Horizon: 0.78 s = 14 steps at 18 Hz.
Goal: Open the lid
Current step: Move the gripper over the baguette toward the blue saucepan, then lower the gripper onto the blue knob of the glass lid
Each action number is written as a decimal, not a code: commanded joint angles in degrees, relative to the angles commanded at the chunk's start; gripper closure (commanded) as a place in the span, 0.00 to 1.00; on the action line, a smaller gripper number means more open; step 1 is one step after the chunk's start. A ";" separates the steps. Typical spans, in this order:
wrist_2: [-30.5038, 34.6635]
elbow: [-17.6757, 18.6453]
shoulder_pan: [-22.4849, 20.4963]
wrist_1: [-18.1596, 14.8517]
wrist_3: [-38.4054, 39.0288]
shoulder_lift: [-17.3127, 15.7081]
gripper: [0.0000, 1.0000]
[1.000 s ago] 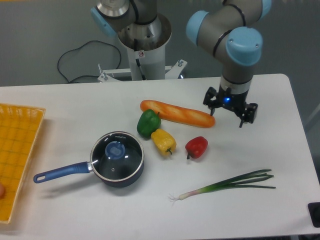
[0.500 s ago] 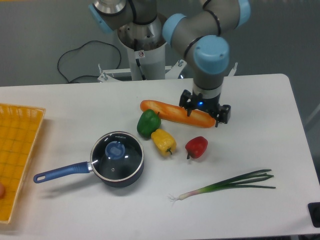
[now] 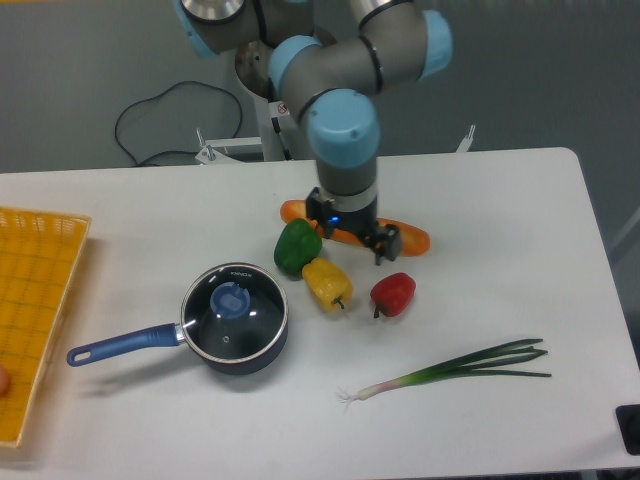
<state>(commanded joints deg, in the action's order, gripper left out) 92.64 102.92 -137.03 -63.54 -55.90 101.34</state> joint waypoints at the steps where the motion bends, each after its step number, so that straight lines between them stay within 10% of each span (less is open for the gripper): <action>1: -0.79 0.00 0.62 -0.09 0.87 0.00 0.00; 14: -5.11 0.62 6.33 0.53 10.37 0.44 0.00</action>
<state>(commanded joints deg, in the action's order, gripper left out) 87.54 103.54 -130.69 -63.02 -45.53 101.78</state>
